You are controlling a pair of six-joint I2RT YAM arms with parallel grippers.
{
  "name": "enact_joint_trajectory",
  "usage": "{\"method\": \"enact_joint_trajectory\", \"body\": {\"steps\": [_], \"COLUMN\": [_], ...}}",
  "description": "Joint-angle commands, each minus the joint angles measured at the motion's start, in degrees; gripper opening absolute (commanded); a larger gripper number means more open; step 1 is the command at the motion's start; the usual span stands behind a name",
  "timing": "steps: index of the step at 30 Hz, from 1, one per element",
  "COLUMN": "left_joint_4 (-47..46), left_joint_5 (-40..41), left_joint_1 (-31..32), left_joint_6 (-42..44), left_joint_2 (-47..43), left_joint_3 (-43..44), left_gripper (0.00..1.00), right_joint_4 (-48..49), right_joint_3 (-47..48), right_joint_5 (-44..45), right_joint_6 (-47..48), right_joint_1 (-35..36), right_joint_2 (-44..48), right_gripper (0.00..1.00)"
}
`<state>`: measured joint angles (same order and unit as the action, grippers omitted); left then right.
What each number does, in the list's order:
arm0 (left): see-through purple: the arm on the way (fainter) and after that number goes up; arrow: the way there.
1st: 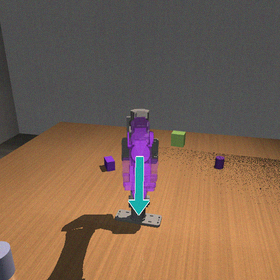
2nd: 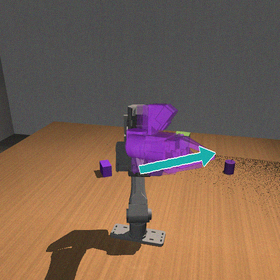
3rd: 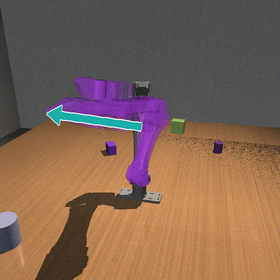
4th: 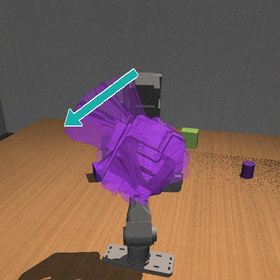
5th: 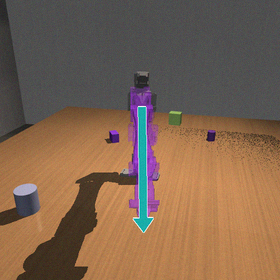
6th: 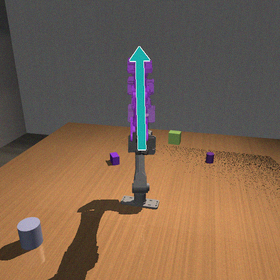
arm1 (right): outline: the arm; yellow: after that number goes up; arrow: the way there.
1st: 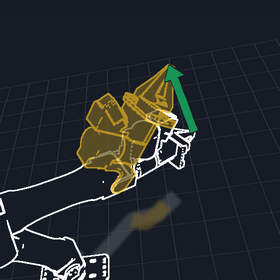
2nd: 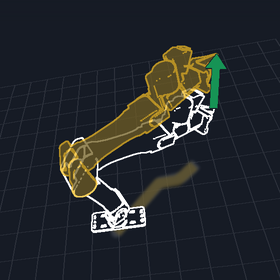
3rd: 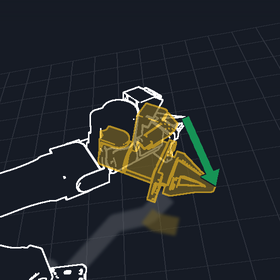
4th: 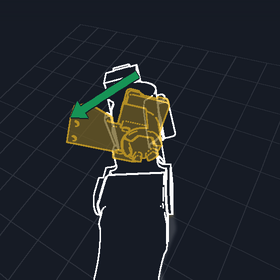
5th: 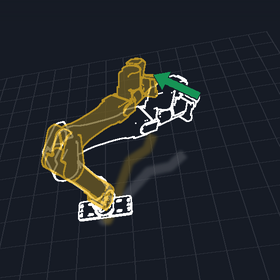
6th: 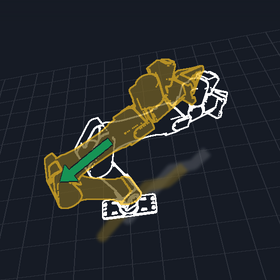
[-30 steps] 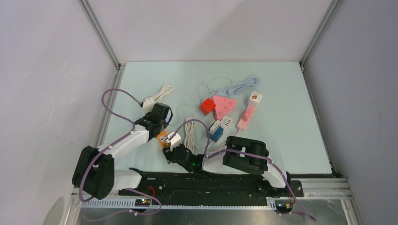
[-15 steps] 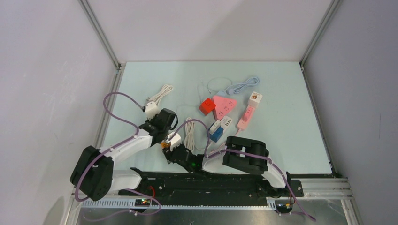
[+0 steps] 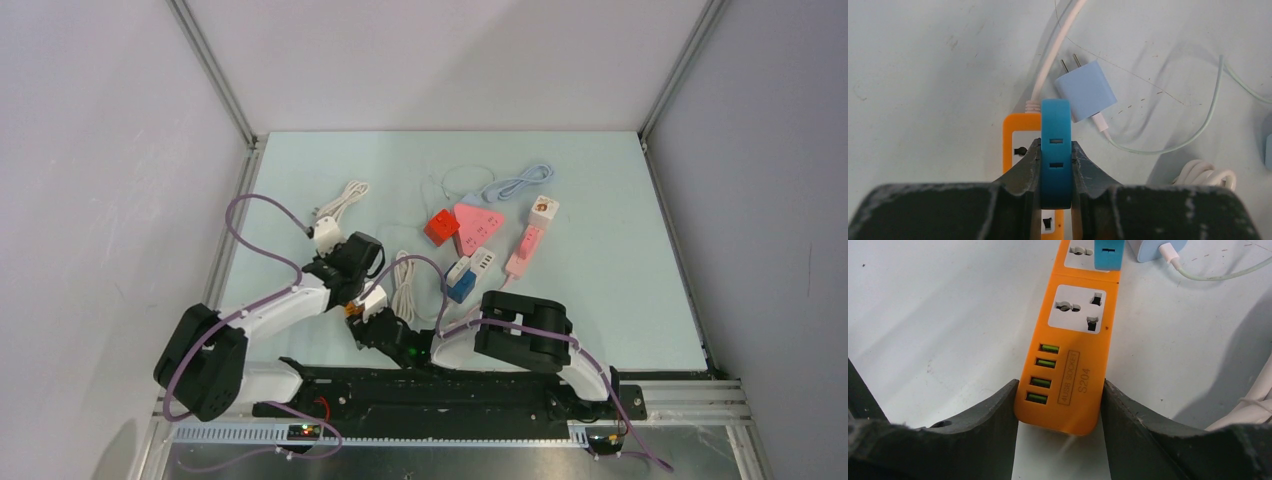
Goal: Insert the plug
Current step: Insert the plug into the socket.
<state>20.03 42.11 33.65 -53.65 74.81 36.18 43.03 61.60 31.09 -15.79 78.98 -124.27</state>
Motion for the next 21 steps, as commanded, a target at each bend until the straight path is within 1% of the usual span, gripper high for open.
{"method": "enact_joint_trajectory", "body": {"steps": [1, 5, 10, 17, 21], "left_joint_4": [6.47, 5.9, 5.22, 4.38, 4.53], "left_joint_5": [-14.34, -14.38, -15.79, -16.96, -17.16], "left_joint_1": [2.29, 2.38, 2.38, 2.55, 2.7], "left_joint_6": [-6.98, -7.78, -9.3, -11.37, -11.81], "left_joint_2": [7.21, 4.23, 2.27, -0.9, -0.1], "left_joint_3": [-7.27, -8.74, -11.27, -14.23, -13.73], "left_gripper": [0.0, 0.0, 0.0, 0.0, 0.0], "right_joint_4": [-7.58, -7.16, -1.7, -0.74, -0.58], "right_joint_3": [-1.41, -1.91, -6.38, -6.67, -6.59], "right_joint_5": [-1.38, 0.57, 0.16, 0.07, 1.92], "right_joint_6": [0.93, 2.23, 9.08, 11.36, 11.78], "right_joint_1": [1.66, 1.86, 0.47, 0.4, 0.76], "right_joint_2": [-1.54, -1.53, -0.56, -0.74, -1.45], "right_gripper": [0.55, 0.54, 0.55, 0.55, 0.55]}}
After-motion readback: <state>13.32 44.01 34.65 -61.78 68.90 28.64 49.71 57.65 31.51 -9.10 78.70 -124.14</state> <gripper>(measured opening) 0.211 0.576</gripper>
